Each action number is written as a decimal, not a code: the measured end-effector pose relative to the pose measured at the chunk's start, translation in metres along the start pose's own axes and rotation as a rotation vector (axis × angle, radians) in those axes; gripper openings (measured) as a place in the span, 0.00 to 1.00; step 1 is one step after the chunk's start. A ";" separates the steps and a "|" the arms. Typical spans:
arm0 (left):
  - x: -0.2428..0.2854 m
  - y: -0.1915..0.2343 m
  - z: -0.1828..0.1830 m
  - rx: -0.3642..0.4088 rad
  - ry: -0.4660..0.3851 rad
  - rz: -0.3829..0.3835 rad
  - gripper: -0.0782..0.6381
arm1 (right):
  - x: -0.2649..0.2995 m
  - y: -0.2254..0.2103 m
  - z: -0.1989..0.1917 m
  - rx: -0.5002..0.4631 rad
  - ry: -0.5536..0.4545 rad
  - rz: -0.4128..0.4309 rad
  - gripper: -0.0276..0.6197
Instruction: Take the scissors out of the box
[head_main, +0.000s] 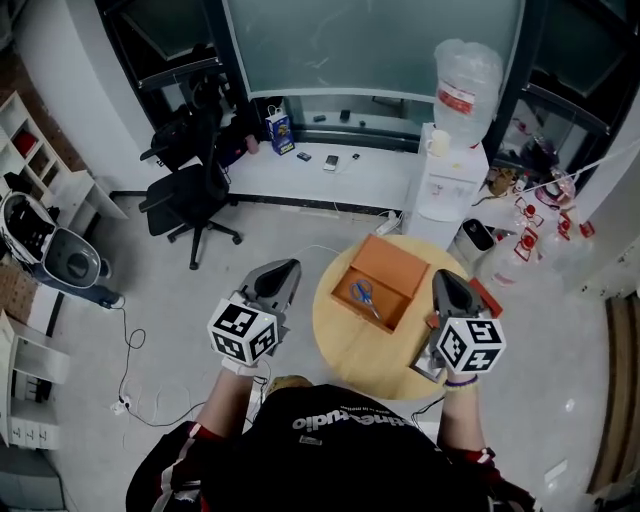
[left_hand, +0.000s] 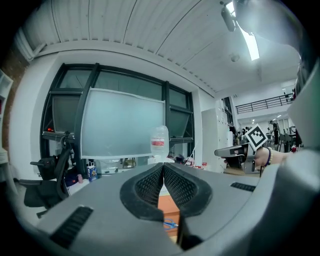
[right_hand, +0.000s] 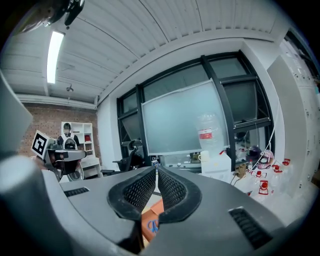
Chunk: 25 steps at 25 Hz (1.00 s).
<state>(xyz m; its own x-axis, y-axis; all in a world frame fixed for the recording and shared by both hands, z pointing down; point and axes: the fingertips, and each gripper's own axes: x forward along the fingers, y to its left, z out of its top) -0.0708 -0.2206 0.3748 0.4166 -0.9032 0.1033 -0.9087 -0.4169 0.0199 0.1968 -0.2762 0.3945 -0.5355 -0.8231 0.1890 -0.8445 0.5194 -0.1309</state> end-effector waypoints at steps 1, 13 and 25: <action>0.000 -0.001 -0.001 0.001 0.005 0.004 0.13 | 0.002 0.000 -0.002 0.004 0.004 0.007 0.10; 0.010 -0.006 -0.009 -0.019 0.000 0.001 0.13 | 0.016 -0.005 -0.016 -0.004 0.009 0.008 0.10; 0.011 -0.015 -0.009 -0.024 -0.011 -0.022 0.13 | 0.010 0.032 -0.013 -0.020 -0.038 0.088 0.12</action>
<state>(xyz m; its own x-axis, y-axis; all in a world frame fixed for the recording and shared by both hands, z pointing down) -0.0531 -0.2232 0.3847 0.4364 -0.8950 0.0919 -0.8998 -0.4340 0.0457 0.1638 -0.2648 0.4046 -0.6076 -0.7817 0.1407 -0.7941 0.5946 -0.1262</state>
